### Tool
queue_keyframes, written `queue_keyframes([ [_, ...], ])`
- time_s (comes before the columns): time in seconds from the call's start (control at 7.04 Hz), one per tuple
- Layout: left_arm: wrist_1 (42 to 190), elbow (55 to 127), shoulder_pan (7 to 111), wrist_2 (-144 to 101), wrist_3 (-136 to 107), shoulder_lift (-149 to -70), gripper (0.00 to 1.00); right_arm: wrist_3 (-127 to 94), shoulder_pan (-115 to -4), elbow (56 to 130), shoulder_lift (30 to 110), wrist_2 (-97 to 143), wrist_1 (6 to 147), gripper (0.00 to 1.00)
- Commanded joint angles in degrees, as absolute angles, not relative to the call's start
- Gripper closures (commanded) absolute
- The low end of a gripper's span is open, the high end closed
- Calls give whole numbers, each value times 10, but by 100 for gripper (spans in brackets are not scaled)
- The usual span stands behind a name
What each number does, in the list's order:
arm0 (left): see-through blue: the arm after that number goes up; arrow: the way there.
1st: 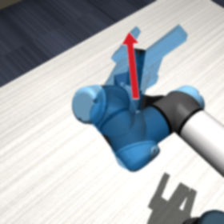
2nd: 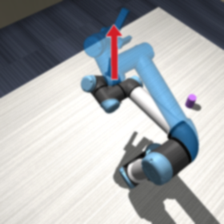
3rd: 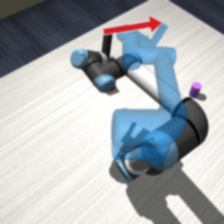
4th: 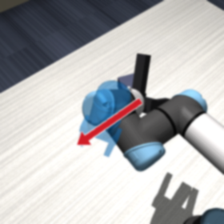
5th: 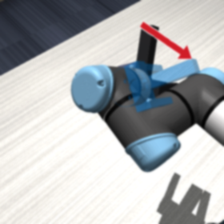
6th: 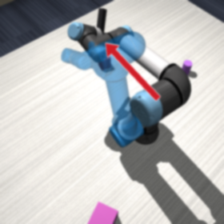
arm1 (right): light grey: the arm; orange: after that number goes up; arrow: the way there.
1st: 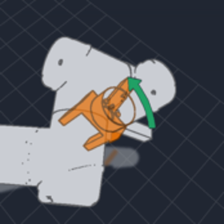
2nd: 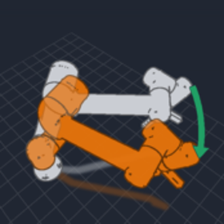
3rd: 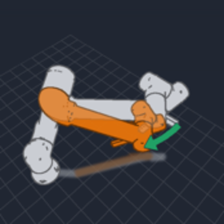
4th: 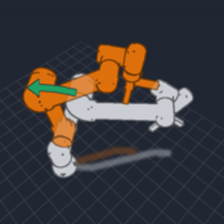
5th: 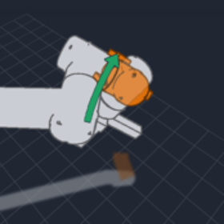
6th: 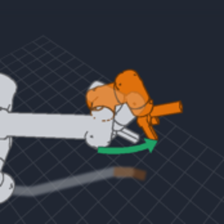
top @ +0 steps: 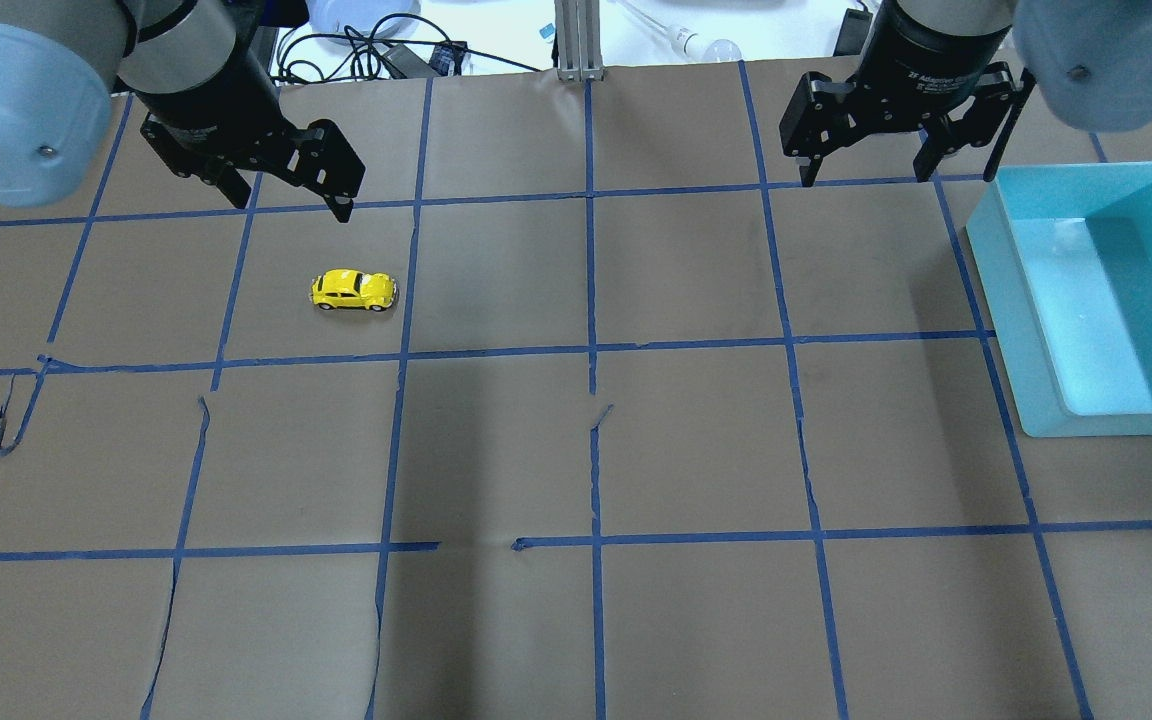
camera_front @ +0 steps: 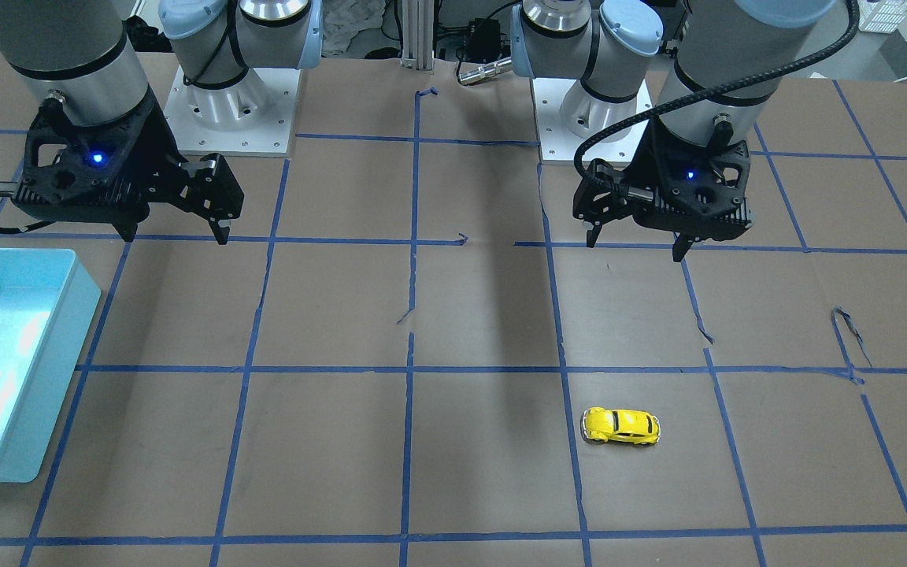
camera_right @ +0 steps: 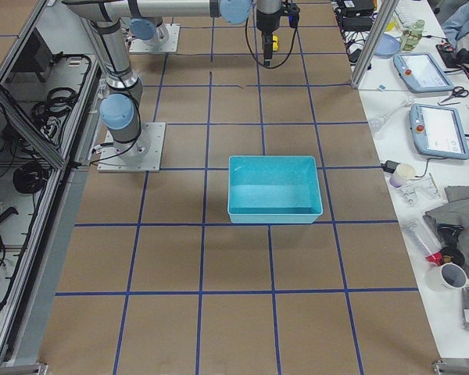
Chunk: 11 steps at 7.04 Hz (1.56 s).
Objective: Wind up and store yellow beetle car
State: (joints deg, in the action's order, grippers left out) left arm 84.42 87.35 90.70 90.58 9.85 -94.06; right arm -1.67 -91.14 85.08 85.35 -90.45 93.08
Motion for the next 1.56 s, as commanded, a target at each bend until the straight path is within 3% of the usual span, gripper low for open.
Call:
queue_keyframes([
  [0.0, 844, 872, 907, 907, 98, -940, 0, -17, -911, 851, 853, -904, 931, 0],
  [0.99, 842, 874, 908, 908, 84, -953, 0, -16, -911, 852, 852, -904, 931, 0],
  [1.42, 810, 876, 908, 907, -115, -978, 0, -16, -911, 852, 852, -904, 931, 0],
])
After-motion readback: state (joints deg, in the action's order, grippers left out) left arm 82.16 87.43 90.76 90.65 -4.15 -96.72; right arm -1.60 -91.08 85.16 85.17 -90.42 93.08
